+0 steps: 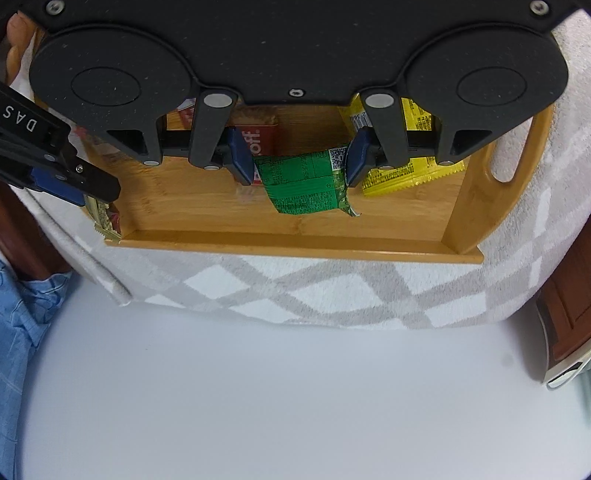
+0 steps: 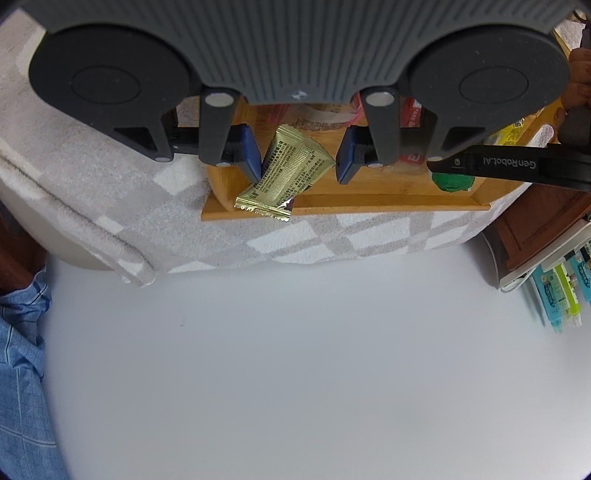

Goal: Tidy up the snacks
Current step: 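Carry both packs over the tray and open both tools to release, then move both tools back to the last snacks on the blanket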

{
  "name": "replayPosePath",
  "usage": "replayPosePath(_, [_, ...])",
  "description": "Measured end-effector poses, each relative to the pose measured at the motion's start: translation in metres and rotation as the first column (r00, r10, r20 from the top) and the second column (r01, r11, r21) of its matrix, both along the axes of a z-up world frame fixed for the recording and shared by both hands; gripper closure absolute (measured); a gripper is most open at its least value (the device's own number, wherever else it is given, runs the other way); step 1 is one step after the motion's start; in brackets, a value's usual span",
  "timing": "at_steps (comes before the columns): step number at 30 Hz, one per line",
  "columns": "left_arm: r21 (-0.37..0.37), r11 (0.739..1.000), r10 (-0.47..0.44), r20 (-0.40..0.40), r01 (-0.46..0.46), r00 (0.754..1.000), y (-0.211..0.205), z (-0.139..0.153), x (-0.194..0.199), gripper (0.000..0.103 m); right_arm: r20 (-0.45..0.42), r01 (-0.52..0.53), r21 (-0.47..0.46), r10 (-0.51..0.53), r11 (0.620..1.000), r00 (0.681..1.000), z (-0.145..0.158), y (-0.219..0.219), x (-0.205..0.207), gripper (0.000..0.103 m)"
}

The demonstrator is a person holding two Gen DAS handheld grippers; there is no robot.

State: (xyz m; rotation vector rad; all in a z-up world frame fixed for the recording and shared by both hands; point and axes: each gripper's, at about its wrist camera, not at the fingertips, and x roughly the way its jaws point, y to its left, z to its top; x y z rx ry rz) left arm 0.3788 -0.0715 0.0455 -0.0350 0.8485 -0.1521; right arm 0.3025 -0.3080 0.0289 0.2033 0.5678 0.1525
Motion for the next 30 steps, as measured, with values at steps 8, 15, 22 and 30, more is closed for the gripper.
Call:
replayPosePath(8, [0.008,1.000,0.008,-0.011,-0.008,1.000,-0.001,-0.009,0.005,0.052,-0.023,-0.007,0.003,0.007,1.000,1.000,-0.004,0.001,0.004,0.056])
replayPosePath(15, [0.006,1.000,0.013,-0.013,-0.013,1.000,-0.001,-0.007,0.005,0.050,-0.028,-0.008,0.008,0.008,1.000,1.000,-0.005,0.001,0.004,0.056])
replayPosePath(22, [0.031,0.999,0.009,-0.001,-0.009,1.000,0.000,0.006,-0.006,0.047,0.010,0.003,0.025,-0.004,1.000,1.000,0.004,0.001,-0.004,0.042])
replayPosePath(30, [0.045,0.999,0.010,0.049,-0.012,0.999,0.010,0.038,-0.038,0.021,0.093,0.003,-0.021,-0.001,1.000,0.996,0.032,0.017,-0.037,0.020])
